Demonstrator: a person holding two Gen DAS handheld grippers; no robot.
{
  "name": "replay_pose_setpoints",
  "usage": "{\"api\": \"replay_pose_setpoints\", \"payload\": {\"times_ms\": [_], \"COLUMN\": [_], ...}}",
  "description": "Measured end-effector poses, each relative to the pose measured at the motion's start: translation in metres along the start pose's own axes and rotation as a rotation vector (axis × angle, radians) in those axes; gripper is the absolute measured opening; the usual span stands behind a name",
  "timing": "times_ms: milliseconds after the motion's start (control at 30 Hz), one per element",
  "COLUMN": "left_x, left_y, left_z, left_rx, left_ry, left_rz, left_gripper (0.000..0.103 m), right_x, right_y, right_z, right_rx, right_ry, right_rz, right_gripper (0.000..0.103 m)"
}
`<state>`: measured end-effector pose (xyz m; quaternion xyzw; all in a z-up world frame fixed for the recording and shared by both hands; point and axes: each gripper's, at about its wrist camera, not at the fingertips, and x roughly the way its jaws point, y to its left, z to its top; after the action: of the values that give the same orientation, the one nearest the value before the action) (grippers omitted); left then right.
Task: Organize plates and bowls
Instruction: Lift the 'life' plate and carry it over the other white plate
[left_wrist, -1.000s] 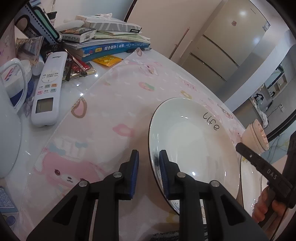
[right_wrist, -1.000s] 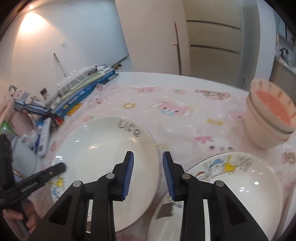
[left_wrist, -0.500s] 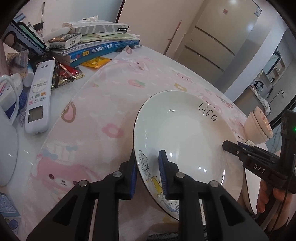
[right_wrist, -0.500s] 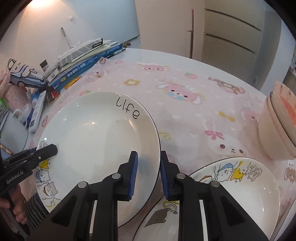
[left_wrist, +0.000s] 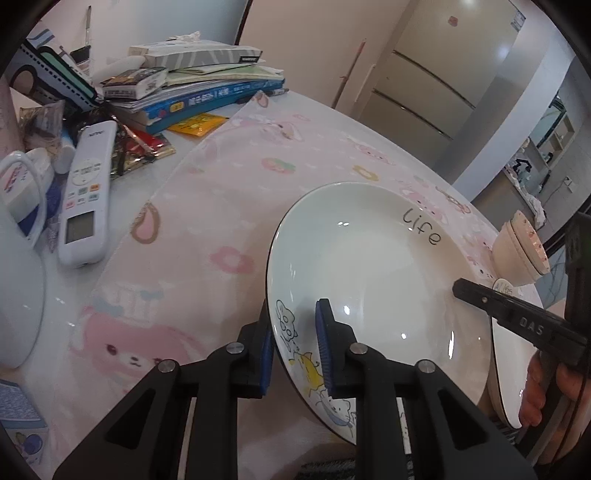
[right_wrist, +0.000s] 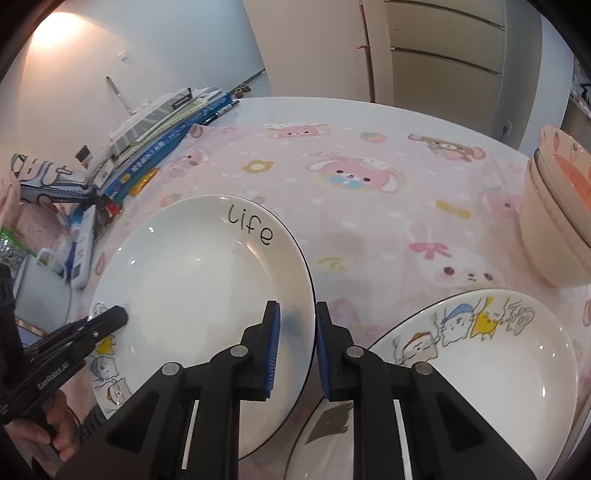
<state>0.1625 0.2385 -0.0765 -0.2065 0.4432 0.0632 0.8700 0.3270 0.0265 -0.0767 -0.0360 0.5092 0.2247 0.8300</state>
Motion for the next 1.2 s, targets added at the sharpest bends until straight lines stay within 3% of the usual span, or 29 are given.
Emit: {"api": "replay_pose_setpoints", "payload": {"times_ms": [367, 867, 1067, 1200], "left_x": [-0.039, -0.105, -0.116, -0.111], "left_y": [-0.013, -0.084, -0.126, -0.155], "left_z": [-0.001, -0.005, -0.011, -0.016], "left_rx": [0.039, 0.137, 0.209, 0.230], "left_ry": [-0.024, -0.099, -0.115, -0.072], "left_rz": [-0.001, -0.062, -0.126, -0.191], "left_gripper": [0.019, 0.019, 0.019, 0.019], "right_x": [-0.044, -0.156, -0.200, -0.227], "right_y": [0.004, -0.025, -0.056, -0.078], "right_z": [-0.005, -0.026, -0.041, -0.051], "right_rx": [0.016, 0.037, 0.076, 0.094], "right_ry": [-0.040, -0.185, -0.220, -0.250], "right_rz": [0.044, 0.046, 0.003, -0.045], "right_gripper": [0.020, 0.020, 0.020, 0.020]}}
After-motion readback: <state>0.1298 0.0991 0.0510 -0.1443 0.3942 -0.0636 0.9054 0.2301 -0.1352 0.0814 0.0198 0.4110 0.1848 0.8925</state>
